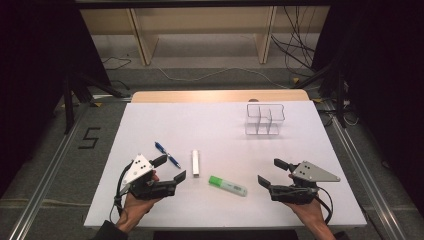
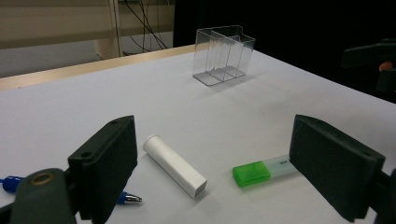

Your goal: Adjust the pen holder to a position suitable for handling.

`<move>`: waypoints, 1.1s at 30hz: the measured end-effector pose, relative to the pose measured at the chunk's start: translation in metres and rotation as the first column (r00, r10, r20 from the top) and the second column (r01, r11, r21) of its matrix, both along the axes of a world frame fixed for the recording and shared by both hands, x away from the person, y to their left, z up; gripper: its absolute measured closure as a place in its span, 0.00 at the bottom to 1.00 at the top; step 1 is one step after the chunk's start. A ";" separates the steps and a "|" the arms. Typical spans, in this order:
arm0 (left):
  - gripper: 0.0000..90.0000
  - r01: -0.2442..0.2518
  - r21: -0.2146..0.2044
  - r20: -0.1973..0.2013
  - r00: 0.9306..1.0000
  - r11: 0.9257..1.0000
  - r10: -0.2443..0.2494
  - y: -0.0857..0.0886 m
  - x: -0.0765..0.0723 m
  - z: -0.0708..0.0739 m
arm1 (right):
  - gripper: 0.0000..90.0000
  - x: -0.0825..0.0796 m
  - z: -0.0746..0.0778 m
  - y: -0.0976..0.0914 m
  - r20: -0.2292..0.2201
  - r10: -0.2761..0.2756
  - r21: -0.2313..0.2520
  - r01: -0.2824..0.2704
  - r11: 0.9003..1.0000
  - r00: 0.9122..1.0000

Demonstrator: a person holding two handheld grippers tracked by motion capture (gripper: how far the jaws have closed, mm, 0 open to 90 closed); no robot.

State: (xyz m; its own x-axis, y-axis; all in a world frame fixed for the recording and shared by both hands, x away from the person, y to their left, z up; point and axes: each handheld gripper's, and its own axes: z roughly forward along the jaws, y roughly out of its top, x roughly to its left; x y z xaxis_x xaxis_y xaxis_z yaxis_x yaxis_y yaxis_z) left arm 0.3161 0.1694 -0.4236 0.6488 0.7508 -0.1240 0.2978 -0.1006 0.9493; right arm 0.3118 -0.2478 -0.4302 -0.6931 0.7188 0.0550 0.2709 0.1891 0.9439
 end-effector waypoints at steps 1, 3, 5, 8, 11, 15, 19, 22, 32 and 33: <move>0.16 0.002 0.000 -0.001 1.000 1.000 -0.002 0.000 0.000 0.000 | 0.23 0.000 0.000 0.000 0.002 0.000 -0.001 0.000 1.000 1.000; 0.16 0.003 0.000 -0.003 1.000 1.000 -0.003 0.000 0.000 0.000 | 0.23 0.000 0.000 0.000 0.000 0.000 0.000 0.000 1.000 1.000; 0.16 0.004 -0.002 -0.002 1.000 1.000 -0.004 0.000 0.000 0.000 | 0.23 0.001 0.000 0.000 -0.005 -0.001 -0.004 0.001 1.000 1.000; 0.16 0.003 0.000 -0.001 1.000 1.000 -0.003 0.000 0.000 0.000 | 0.23 0.002 -0.001 0.000 -0.005 -0.001 -0.007 0.001 1.000 1.000; 0.16 0.005 -0.002 0.000 1.000 1.000 -0.005 0.000 0.000 0.001 | 0.23 0.003 0.000 0.001 -0.007 -0.003 -0.011 0.003 1.000 1.000; 0.16 0.001 0.001 -0.002 1.000 1.000 -0.001 0.001 0.001 0.001 | 0.23 0.007 0.001 -0.001 0.001 -0.022 -0.015 0.022 1.000 1.000; 0.16 -0.005 -0.004 0.001 1.000 1.000 0.005 0.001 0.001 0.001 | 0.24 0.011 0.004 -0.004 0.005 -0.040 -0.019 0.040 0.999 0.999; 0.16 -0.013 -0.009 0.002 1.000 1.000 0.013 0.002 0.001 0.002 | 0.24 0.015 0.006 -0.007 0.004 -0.060 -0.017 0.060 0.998 0.998; 0.16 -0.017 -0.004 0.005 1.000 1.000 0.017 0.002 0.001 0.002 | 0.24 0.026 0.009 -0.015 0.005 -0.090 -0.024 0.090 0.996 0.996; 0.16 -0.018 -0.006 0.005 1.000 1.000 0.018 0.002 0.001 0.002 | 0.24 0.029 0.010 -0.017 -0.004 -0.101 -0.024 0.101 0.995 0.995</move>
State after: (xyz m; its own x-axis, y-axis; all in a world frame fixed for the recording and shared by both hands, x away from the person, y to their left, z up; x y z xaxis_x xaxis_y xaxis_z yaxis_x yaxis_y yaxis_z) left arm 0.3170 0.1711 -0.4218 0.6356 0.7618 -0.1249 0.2945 -0.0898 0.9514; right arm 0.3409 -0.2650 -0.4201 -0.6167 0.7861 0.0402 0.2946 0.1832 0.9379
